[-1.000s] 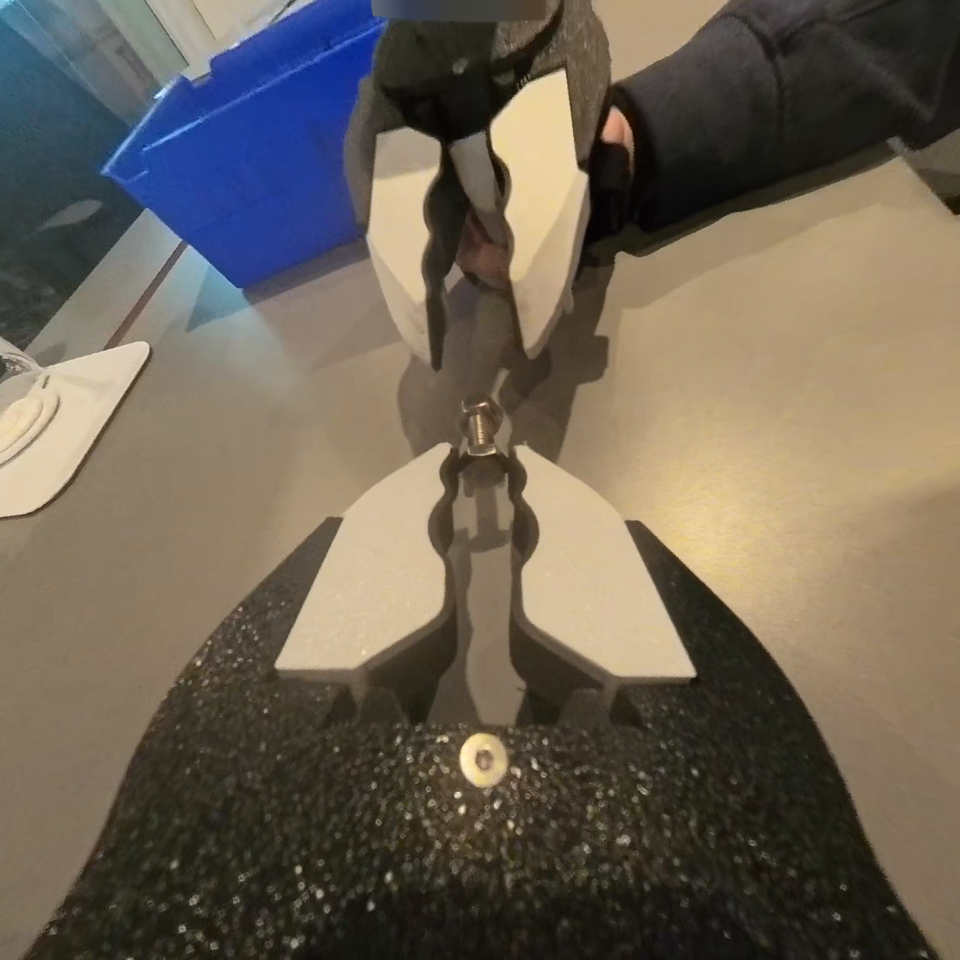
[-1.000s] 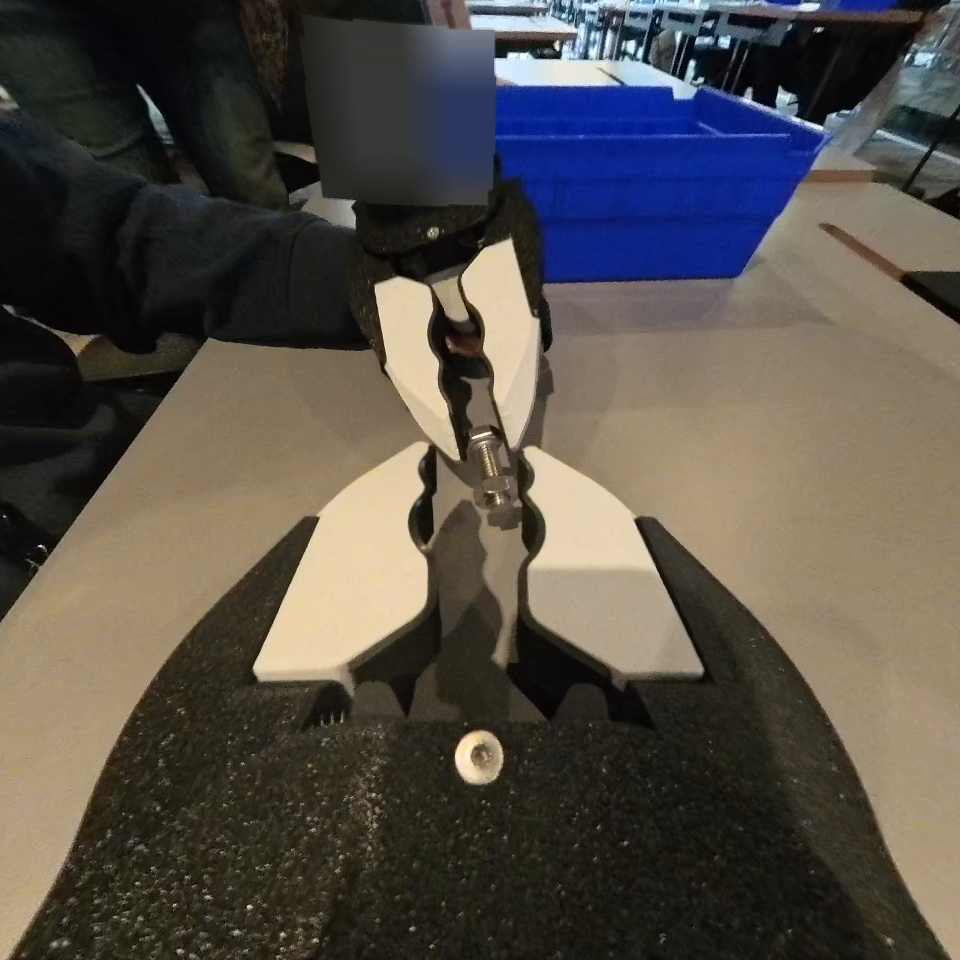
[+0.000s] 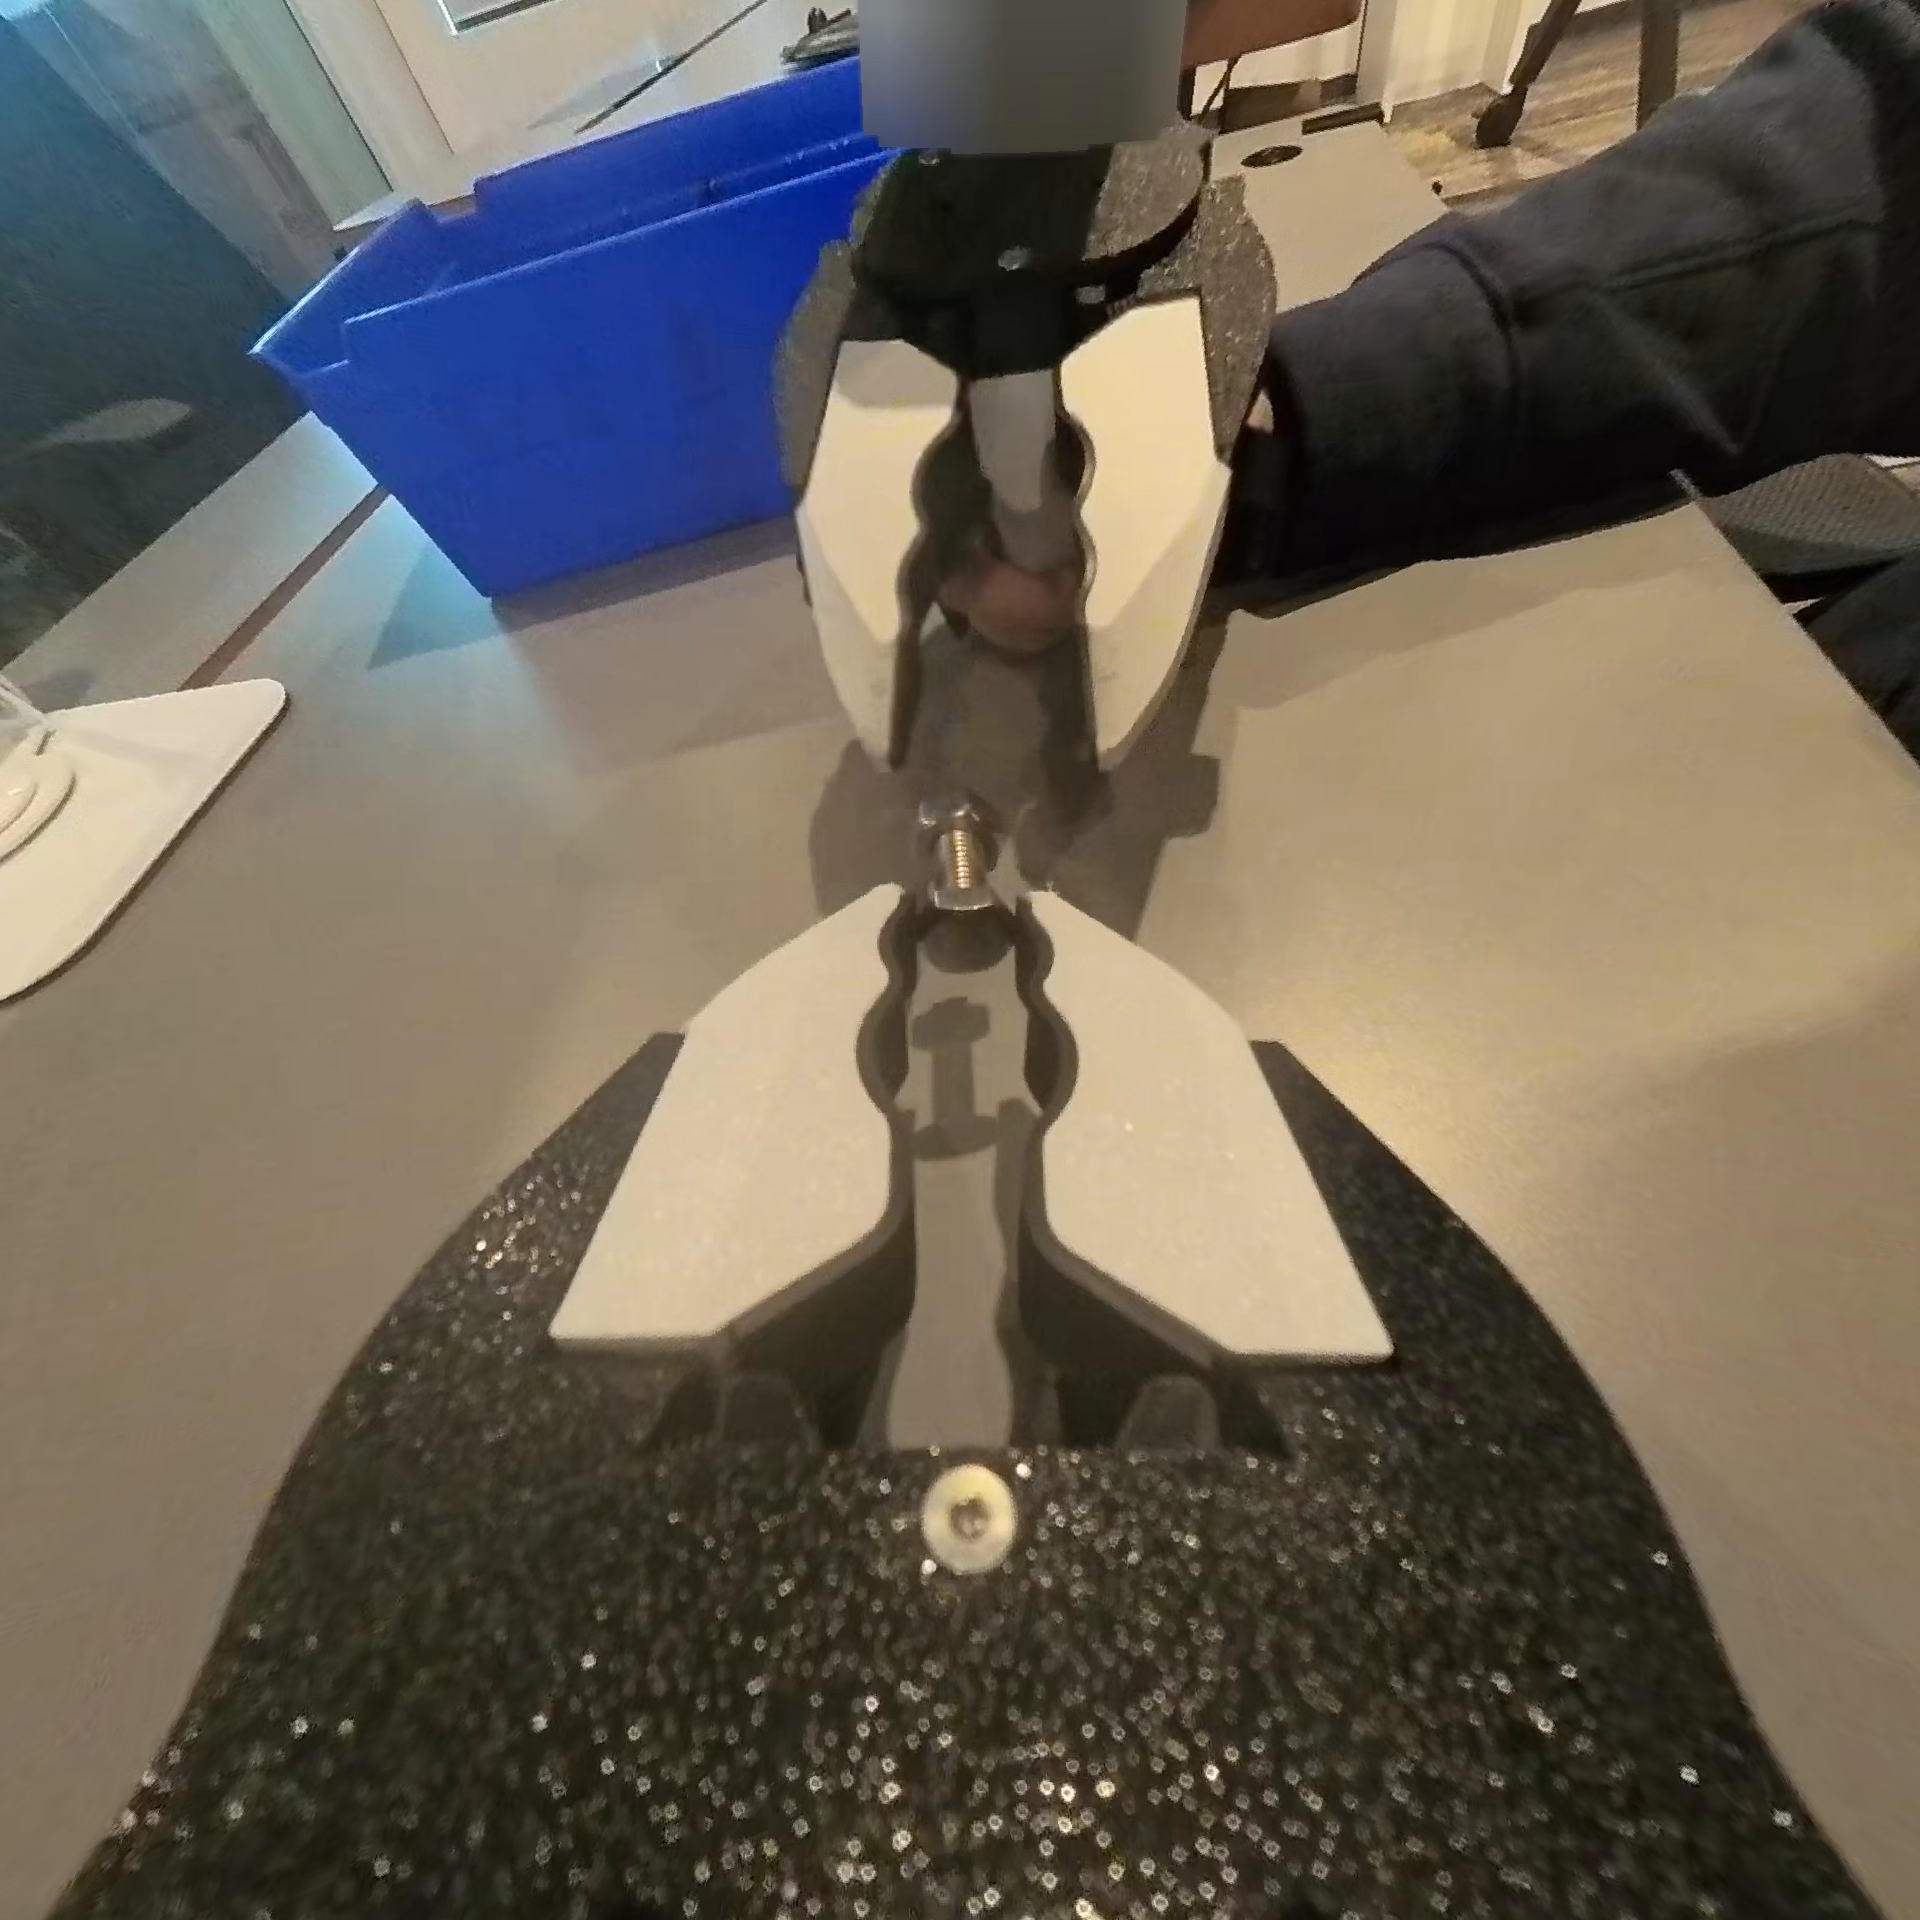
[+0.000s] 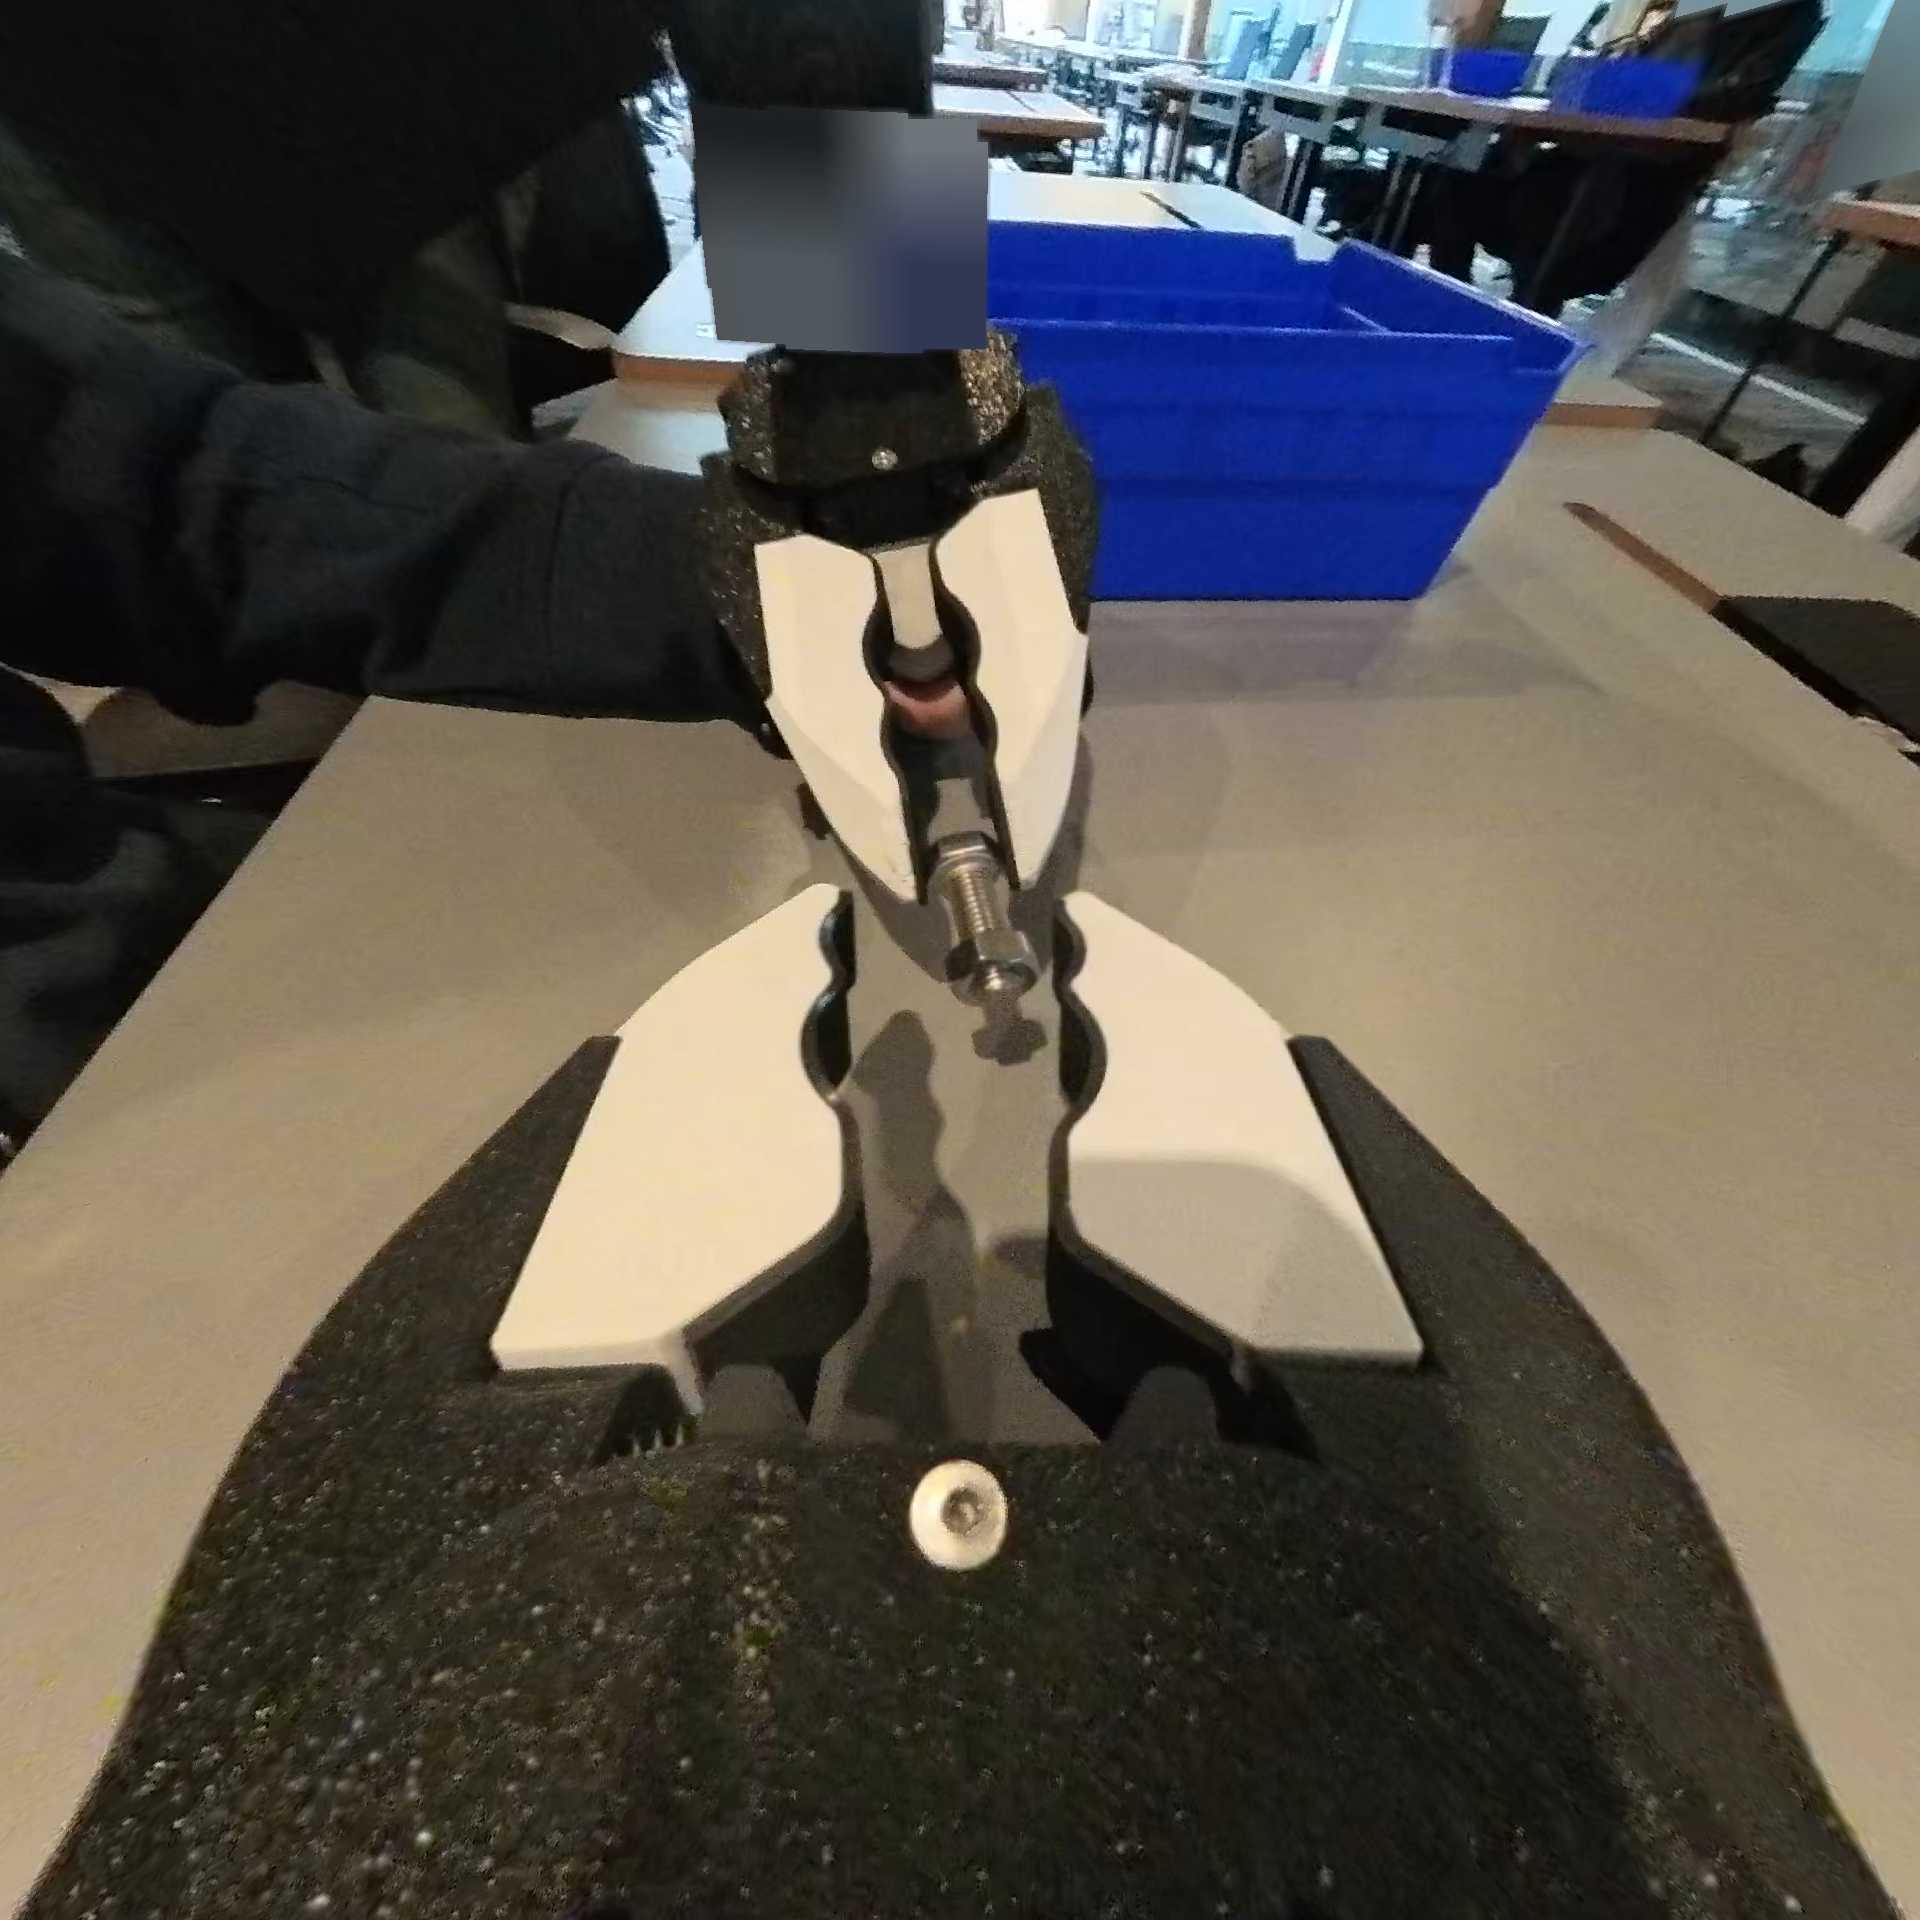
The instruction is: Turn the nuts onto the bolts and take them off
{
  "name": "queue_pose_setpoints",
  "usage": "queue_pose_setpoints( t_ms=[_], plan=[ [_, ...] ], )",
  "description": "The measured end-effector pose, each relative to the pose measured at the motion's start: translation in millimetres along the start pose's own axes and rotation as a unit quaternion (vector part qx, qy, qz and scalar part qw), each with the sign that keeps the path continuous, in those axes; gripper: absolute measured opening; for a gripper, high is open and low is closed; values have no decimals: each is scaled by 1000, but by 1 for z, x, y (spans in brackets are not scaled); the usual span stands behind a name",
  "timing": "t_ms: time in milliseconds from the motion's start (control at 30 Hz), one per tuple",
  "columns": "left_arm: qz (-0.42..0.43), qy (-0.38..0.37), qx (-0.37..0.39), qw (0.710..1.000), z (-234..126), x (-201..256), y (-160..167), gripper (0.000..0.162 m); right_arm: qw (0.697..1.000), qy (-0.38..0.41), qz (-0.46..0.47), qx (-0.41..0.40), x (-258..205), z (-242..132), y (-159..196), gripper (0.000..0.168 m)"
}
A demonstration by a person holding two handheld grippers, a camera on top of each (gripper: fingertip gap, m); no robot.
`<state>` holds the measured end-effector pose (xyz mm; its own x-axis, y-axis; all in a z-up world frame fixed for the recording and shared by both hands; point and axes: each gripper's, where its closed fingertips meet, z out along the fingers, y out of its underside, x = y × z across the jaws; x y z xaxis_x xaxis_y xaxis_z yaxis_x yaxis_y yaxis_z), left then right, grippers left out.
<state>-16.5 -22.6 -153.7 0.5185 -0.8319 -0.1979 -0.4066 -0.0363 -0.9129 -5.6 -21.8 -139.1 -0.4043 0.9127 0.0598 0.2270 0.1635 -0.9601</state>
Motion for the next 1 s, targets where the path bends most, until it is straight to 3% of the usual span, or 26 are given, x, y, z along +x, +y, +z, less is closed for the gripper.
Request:
queue_pose_setpoints(
  t_ms=[167,267,500,633,867,933,1000],
  plan=[
    [-2,0,2,1000,0,0,-1,17,999,-3,-22,-33,-5,6,8,35],
    [-1,-1,-3,1000,1,0,1,18,999,-29,-13,-13,-12,1,3,19],
    [-5,-1,-3,1000,1,-1,0,17,1000,5,-12,-29,-3,5,7,38],
    [-10,-2,1,1000,0,-2,-1,18,999,-30,-28,-28,-17,3,7,12],
    [-10,-1,2,1000,0,-2,-1,17,999,13,-19,-27,-3,5,6,39],
    [-9,-1,1,1000,0,-2,0,18,999,4,-26,-32,-7,6,8,32],
    [-9,-2,-1,1000,0,-2,0,18,999,-24,-26,-33,-16,4,8,15]
  ],
)
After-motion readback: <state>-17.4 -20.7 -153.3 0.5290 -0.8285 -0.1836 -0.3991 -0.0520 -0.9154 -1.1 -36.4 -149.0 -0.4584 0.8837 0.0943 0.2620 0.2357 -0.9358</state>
